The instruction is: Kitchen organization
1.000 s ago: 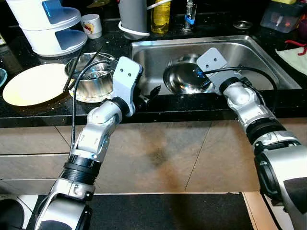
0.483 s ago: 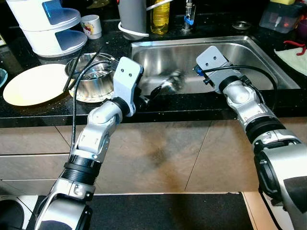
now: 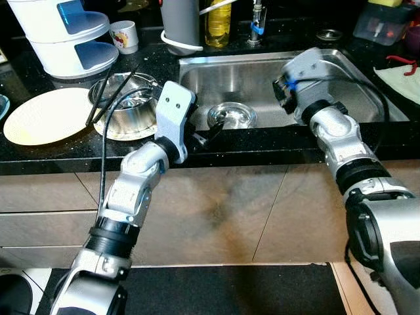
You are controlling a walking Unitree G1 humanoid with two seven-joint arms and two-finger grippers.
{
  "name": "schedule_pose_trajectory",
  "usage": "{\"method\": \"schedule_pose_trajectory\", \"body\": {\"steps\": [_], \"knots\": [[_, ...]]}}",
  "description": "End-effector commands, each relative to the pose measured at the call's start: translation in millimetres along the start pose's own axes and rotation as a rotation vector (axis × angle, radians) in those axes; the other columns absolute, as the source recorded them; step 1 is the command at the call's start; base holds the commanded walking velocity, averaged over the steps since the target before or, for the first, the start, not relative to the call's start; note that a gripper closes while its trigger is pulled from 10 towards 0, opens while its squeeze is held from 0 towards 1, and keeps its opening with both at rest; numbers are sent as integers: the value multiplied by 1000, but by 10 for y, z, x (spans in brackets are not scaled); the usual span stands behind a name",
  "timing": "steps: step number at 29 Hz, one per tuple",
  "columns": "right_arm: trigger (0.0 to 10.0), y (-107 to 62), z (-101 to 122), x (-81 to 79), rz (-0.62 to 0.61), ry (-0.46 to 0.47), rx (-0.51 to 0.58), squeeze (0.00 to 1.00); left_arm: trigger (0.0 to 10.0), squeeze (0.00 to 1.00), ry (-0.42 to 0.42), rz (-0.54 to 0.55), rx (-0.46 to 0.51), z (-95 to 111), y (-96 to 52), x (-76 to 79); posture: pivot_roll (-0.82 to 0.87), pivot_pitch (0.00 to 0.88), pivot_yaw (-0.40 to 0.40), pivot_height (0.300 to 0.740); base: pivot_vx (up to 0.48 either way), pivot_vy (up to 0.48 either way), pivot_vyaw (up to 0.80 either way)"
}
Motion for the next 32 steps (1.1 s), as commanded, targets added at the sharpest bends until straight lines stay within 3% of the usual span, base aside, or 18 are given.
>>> {"method": "schedule_pose_trajectory", "body": {"steps": [1, 2, 3, 5, 9, 11, 13, 18, 19, 20, 28, 31, 32], "knots": [[10000, -30, -20, 4, 25, 132, 29, 0, 10000, 0, -30, -42, 26, 19, -34, 75, -95, 210, 33, 740, 0, 0, 0], [10000, -30, -20, 4, 25, 132, 29, 0, 10000, 0, -30, -42, 26, 19, -34, 75, -95, 210, 33, 740, 0, 0, 0], [10000, -104, -98, 10, 53, 293, 62, 0, 10000, 0, -58, -62, 51, 18, -101, 118, -95, 210, 33, 740, 0, 0, 0], [10000, -172, -170, -3, 73, 404, 86, 0, 10000, 0, -77, -70, 71, 15, -161, 135, -95, 210, 33, 740, 0, 0, 0], [10000, -275, -261, -28, 81, 515, 118, 0, 10000, 0, -125, -76, 114, 23, -245, 142, -100, 212, 10, 740, 0, 0, 0], [10000, -523, -400, -127, 89, 682, 170, 0, 10000, 0, -176, -78, 136, -48, -431, 130, -105, 220, 11, 740, 0, 0, 0], [10000, -753, -460, -267, 135, 789, 201, 0, 10000, 0, -238, -82, 137, -113, -583, 140, -105, 221, 12, 740, 0, 0, 0], [10000, -1066, -540, -553, 301, 799, 173, 0, 10000, 0, -332, -114, 110, -214, -715, 248, -105, 221, 12, 740, 0, 0, 0], [10000, -1066, -540, -553, 301, 799, 173, 0, 10000, 0, -332, -114, 110, -214, -715, 248, -105, 221, 12, 740, 0, 0, 0], [10000, -1180, -563, -651, 376, 816, 152, 0, 10000, 0, -358, -133, 67, -308, -770, 308, -102, 222, 18, 740, 0, 0, 0], [10000, -1415, -567, -909, 537, 817, 56, 0, 10000, 0, -307, -170, -86, -605, -984, 425, -95, 217, 19, 740, 0, 0, 0], [10000, -1473, -619, -1006, 580, 763, -16, 0, 10000, 0, -285, -162, -145, -698, -1046, 426, -95, 217, 19, 740, 0, 0, 0], [10000, -1516, -686, -1078, 610, 700, -87, 0, 10000, 0, -279, -132, -177, -748, -1086, 400, -93, 216, 20, 740, 0, 0, 0]]}}
Point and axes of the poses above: a point about 5 cm out from each wrist's last joint towards the gripper, its own y axis pointing out of the wrist towards the gripper, its own z axis along the axis of the wrist's last joint, x = y × z, the point moved 2 cm from there along y, pointing out of the wrist towards the gripper, and after that the axes turned 4 degrees about -y, right-handed, at the moved point
